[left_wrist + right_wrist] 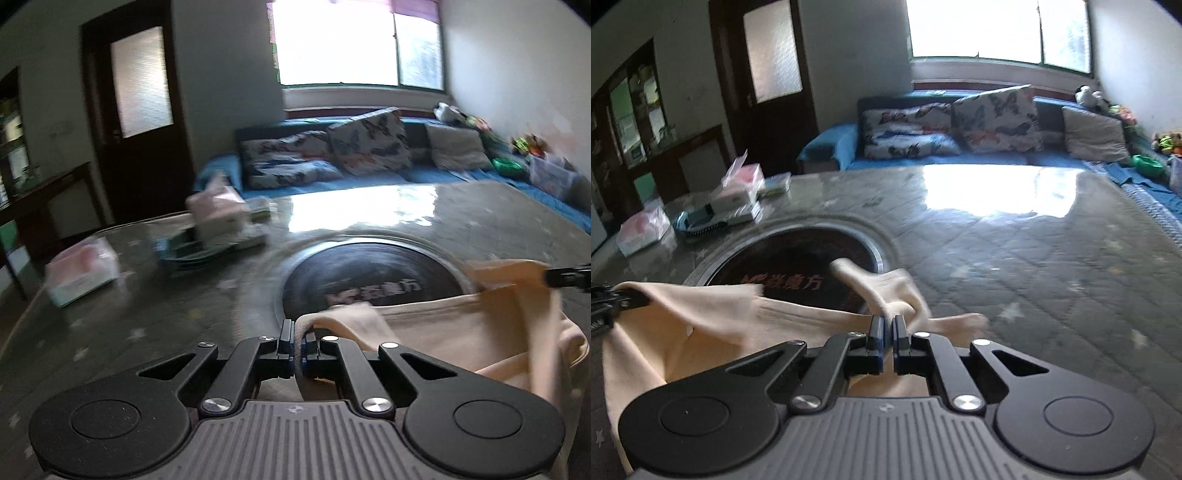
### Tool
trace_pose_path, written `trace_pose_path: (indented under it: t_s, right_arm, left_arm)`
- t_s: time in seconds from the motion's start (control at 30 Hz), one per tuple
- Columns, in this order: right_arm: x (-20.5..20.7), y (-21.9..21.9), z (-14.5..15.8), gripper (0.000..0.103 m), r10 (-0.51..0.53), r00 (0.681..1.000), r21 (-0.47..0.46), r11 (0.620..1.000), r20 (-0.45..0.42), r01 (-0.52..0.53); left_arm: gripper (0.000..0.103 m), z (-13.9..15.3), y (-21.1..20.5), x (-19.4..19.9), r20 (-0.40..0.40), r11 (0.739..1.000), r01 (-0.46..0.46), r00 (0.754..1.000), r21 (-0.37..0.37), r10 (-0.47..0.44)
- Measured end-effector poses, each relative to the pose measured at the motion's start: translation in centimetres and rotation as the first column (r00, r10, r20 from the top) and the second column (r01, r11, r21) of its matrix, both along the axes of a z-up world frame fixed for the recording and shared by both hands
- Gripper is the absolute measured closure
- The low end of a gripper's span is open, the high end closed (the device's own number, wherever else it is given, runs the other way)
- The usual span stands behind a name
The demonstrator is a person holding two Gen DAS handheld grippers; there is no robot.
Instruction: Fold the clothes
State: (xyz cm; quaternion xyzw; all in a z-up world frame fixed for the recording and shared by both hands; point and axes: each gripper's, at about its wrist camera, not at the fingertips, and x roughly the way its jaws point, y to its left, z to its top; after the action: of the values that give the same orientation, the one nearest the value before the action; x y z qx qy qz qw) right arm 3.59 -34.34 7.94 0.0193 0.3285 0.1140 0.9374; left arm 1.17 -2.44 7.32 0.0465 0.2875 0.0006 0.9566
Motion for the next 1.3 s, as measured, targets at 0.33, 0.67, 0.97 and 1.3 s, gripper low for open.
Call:
trace_pose_path:
  t_s: [0.33,0.67,0.97,1.3]
  right_arm:
    - [-7.0,-6.1,1.6,0.099,-0.129,0.987,0.012,0.992,0.092,0.128]
    - [-12.5,-10.6,-0.5,0.099,-0.263,0.964,0.0,0.965,0.043,0.263]
    - [-13.2,-12.3,-1.6,0.086,-0.279,0.96,-0.021,0.96,-0.016,0.279]
    - [-10.2,-8.4,-2.8,0.045,-0.167,0.986,-0.17,0.972,-0.022,0.161]
  left_arm:
    - [0.099,0.2,5.8,-7.0,0.017,0.989,-0.142,0.99,-0.038,0.143]
    - [0.099,-2.6,9.1,-10.0,-0.099,0.975,-0.21,0.974,-0.072,0.202]
    - [0.075,-1.7,8.9,-11.1,-0.083,0.986,-0.166,0.983,-0.033,0.163]
    - [0.049,-0.2,8.7,-11.1,-0.041,0.986,-0.168,0.985,-0.017,0.167]
